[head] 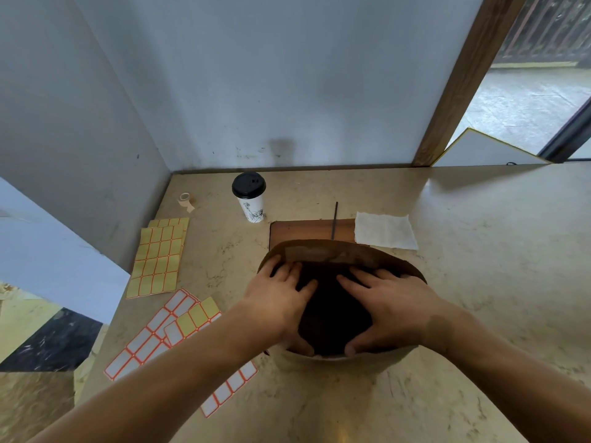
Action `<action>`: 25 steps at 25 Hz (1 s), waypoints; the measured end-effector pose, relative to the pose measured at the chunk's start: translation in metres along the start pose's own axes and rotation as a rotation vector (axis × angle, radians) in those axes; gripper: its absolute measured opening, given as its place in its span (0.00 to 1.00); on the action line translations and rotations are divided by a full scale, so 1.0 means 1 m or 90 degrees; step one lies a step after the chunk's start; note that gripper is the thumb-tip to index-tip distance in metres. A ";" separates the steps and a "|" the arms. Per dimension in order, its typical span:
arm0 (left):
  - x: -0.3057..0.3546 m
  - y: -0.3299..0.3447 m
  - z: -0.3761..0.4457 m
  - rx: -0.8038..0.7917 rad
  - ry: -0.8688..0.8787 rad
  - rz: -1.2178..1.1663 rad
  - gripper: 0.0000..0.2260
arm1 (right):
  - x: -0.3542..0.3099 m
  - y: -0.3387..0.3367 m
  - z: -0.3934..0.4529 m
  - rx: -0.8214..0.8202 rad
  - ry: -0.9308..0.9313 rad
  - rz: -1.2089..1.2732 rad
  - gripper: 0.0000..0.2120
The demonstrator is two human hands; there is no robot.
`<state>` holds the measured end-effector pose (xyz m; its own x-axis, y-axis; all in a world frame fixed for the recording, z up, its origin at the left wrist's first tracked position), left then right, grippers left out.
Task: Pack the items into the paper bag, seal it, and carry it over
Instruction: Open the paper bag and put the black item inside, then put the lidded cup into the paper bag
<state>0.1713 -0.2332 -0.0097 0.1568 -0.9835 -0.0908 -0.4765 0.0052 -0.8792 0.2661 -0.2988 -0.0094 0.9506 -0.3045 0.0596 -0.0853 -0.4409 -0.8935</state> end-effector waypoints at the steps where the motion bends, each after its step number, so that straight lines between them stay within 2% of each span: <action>1: -0.003 0.001 -0.002 0.003 -0.003 0.002 0.50 | -0.001 -0.002 0.001 0.010 -0.006 0.004 0.55; 6: -0.009 0.011 -0.007 -0.022 -0.035 -0.008 0.51 | -0.014 -0.001 0.007 0.011 -0.049 -0.001 0.55; 12: -0.011 0.005 -0.003 -0.001 -0.032 -0.018 0.51 | -0.013 -0.006 0.014 0.001 -0.066 0.011 0.53; 15: -0.011 0.004 -0.003 0.010 -0.032 -0.014 0.50 | -0.016 -0.023 0.011 0.010 -0.105 0.114 0.45; 18: -0.013 0.004 -0.003 0.015 -0.036 -0.020 0.48 | -0.009 -0.062 0.009 0.023 -0.119 0.288 0.31; 21: -0.015 0.005 -0.001 -0.001 -0.031 -0.019 0.50 | 0.005 -0.120 0.016 0.106 -0.110 0.458 0.25; 25: -0.011 0.003 0.001 -0.026 -0.015 -0.017 0.52 | 0.005 -0.174 0.061 0.220 -0.084 0.457 0.19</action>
<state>0.1689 -0.2218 -0.0120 0.1900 -0.9786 -0.0787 -0.5066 -0.0291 -0.8617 0.3042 -0.1722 0.1187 0.7284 -0.3031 -0.6145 -0.6117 0.1164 -0.7825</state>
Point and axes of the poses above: each hand's wrist, its own z-axis towards the middle knuckle, its own y-axis out of the palm, x = y × z, the point moved 10 cm from there along z, towards the middle knuckle, and after that the axes turned 12 degrees about y, right-handed, at the moved point
